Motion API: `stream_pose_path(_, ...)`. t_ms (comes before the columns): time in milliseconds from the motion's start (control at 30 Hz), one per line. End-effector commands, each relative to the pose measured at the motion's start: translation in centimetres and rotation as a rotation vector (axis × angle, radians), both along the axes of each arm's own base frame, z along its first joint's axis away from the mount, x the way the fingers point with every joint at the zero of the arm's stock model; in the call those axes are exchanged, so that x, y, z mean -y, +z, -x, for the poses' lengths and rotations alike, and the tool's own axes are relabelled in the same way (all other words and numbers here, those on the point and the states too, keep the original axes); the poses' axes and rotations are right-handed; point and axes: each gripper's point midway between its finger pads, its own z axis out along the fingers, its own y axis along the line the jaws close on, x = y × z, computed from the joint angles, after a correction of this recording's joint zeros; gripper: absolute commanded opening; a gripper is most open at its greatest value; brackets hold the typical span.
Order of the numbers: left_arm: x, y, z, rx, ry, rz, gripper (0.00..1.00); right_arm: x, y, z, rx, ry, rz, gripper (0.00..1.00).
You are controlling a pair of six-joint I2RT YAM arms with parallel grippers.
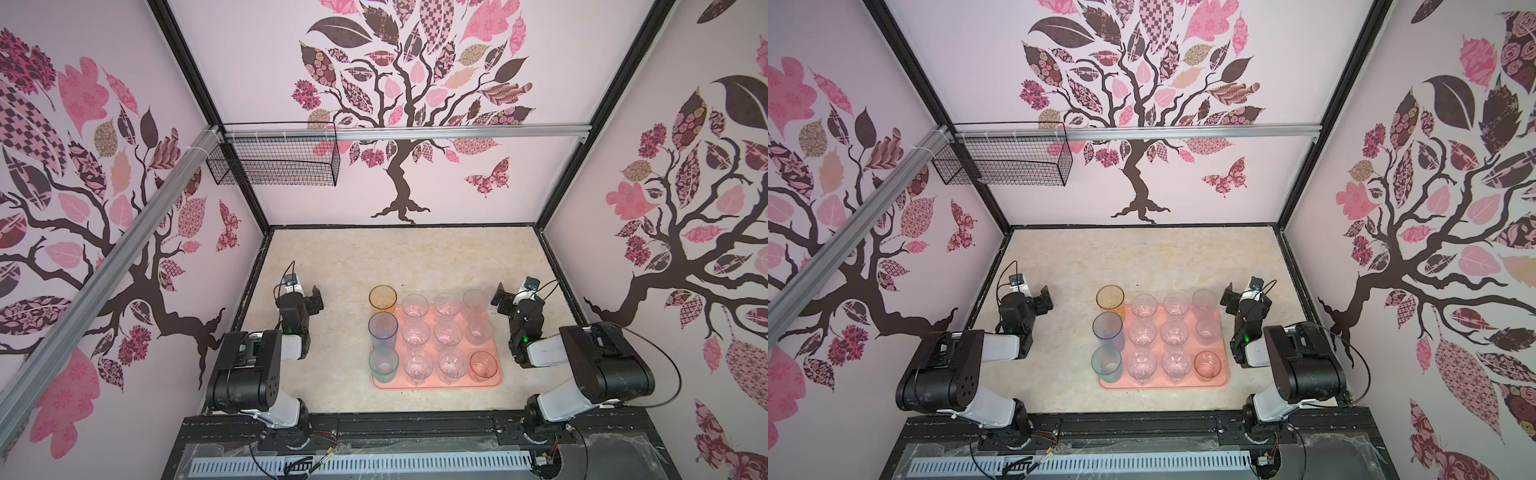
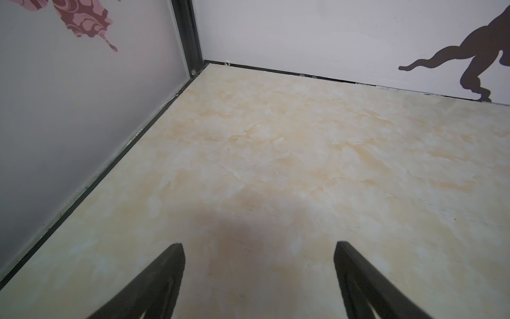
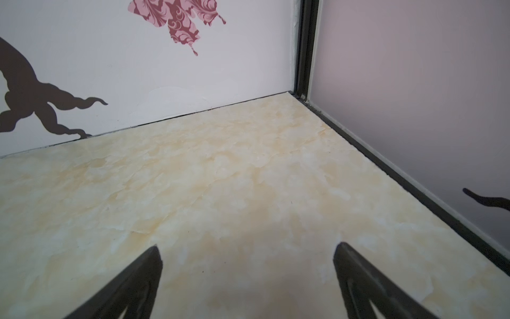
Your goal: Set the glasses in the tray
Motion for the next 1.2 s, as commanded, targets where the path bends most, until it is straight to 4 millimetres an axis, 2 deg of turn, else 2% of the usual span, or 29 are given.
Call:
stream_pose_path(0, 0.14, 0.98, -0.65, 0.040, -0.014, -0.012, 0.92, -0.32, 0.98, -0.47, 0.033, 0.027, 0.002, 1.00)
stream_pose_path(333, 0.14, 0.93, -0.62, 0.040, -0.014, -0.010, 0.98, -0.25, 0.91, -0.61, 0.021, 0.019, 0.006, 1.00)
stream_pose_path(1167, 0.83, 0.98, -0.60, 0.042, -0.010, -0.052, 0.98, -0.30, 0.95, -0.65, 0.021, 0.018, 0.009, 1.00)
